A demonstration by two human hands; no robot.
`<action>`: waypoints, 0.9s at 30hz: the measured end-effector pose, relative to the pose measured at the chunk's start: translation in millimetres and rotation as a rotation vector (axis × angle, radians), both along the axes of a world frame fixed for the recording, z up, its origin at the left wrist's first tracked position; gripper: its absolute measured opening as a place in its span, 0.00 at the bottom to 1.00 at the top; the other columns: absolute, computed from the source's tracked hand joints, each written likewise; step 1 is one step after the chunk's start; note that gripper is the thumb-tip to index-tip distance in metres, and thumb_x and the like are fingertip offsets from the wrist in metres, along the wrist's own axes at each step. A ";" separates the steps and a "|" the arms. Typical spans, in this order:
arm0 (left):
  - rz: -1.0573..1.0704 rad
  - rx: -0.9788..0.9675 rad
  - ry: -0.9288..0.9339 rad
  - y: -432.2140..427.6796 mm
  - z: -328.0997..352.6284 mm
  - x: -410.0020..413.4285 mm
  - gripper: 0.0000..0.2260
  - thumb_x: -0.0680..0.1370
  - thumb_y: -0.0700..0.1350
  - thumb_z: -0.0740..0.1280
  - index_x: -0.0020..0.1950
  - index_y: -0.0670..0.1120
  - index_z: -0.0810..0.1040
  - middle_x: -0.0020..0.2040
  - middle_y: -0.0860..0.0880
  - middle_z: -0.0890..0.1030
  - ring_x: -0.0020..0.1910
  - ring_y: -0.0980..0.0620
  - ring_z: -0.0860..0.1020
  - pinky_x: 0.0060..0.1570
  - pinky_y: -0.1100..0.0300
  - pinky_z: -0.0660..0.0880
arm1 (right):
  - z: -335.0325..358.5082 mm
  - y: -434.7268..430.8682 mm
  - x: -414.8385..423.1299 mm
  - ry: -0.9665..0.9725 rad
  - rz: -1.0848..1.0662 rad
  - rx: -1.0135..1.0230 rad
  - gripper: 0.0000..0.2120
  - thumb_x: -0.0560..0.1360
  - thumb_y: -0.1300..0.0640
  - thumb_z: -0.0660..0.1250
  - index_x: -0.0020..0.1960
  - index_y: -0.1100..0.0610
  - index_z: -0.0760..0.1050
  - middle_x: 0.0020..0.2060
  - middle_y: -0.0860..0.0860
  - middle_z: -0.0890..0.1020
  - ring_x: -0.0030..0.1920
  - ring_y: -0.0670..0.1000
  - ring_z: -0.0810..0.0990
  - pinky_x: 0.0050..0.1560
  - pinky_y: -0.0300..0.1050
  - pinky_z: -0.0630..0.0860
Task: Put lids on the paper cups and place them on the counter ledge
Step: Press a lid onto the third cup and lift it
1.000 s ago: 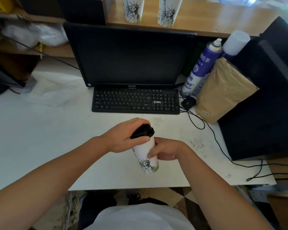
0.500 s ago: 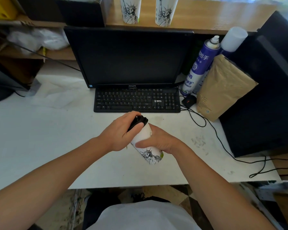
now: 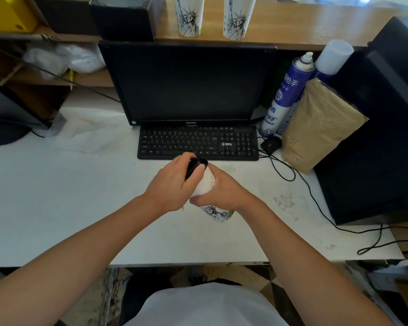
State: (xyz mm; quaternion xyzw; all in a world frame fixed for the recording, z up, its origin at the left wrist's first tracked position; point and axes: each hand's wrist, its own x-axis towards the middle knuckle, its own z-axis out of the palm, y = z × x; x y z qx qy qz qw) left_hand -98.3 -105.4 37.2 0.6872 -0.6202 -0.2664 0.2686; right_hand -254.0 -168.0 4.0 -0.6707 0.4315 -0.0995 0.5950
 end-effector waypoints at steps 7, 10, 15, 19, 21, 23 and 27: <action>0.104 0.059 -0.090 -7.0 0.7 -8.6 0.19 0.81 0.61 0.54 0.62 0.50 0.72 0.55 0.50 0.78 0.50 0.48 0.78 0.49 0.46 0.79 | -0.4 -2.8 1.4 0.030 -0.008 -0.071 0.30 0.60 0.52 0.82 0.58 0.45 0.75 0.51 0.47 0.85 0.52 0.50 0.86 0.48 0.55 0.86; 0.138 0.068 -0.115 -8.4 1.8 -10.1 0.19 0.81 0.61 0.54 0.61 0.50 0.72 0.54 0.49 0.78 0.50 0.48 0.78 0.50 0.45 0.79 | 0.2 -3.3 2.4 0.029 -0.008 -0.079 0.30 0.59 0.52 0.82 0.58 0.44 0.74 0.51 0.46 0.85 0.51 0.50 0.86 0.48 0.54 0.86; 0.178 0.131 -0.168 -13.9 6.6 -12.6 0.21 0.81 0.62 0.53 0.63 0.49 0.72 0.54 0.49 0.79 0.50 0.47 0.78 0.50 0.47 0.79 | -0.7 -4.8 4.0 0.006 -0.007 -0.055 0.29 0.60 0.52 0.81 0.57 0.45 0.74 0.51 0.47 0.85 0.52 0.51 0.86 0.49 0.54 0.86; 0.200 0.187 -0.195 -20.0 9.2 -16.0 0.22 0.81 0.63 0.53 0.60 0.47 0.73 0.52 0.47 0.79 0.49 0.45 0.79 0.49 0.46 0.80 | -0.5 -5.3 2.0 -0.003 -0.014 -0.053 0.27 0.62 0.54 0.80 0.57 0.47 0.75 0.50 0.46 0.85 0.51 0.50 0.85 0.50 0.52 0.85; 0.218 0.221 -0.223 -23.0 12.2 -20.6 0.22 0.81 0.62 0.52 0.59 0.46 0.73 0.51 0.46 0.80 0.48 0.44 0.79 0.49 0.47 0.79 | 0.1 -5.3 1.1 -0.018 -0.022 -0.041 0.27 0.64 0.56 0.80 0.60 0.47 0.75 0.51 0.46 0.85 0.52 0.48 0.85 0.52 0.50 0.84; 0.221 0.258 -0.272 -27.6 16.9 -23.5 0.23 0.81 0.62 0.52 0.58 0.45 0.72 0.50 0.45 0.79 0.48 0.44 0.78 0.48 0.49 0.77 | 0.4 -4.4 1.3 -0.054 -0.026 -0.029 0.29 0.65 0.57 0.80 0.62 0.46 0.74 0.52 0.45 0.85 0.53 0.48 0.85 0.53 0.49 0.84; 0.003 0.277 -0.097 -31.9 27.4 -5.2 0.24 0.80 0.67 0.52 0.57 0.48 0.74 0.49 0.50 0.79 0.47 0.50 0.78 0.46 0.50 0.76 | 4.8 -5.0 -7.1 -0.162 -0.047 0.084 0.27 0.66 0.60 0.79 0.60 0.46 0.75 0.51 0.47 0.85 0.50 0.48 0.85 0.47 0.44 0.83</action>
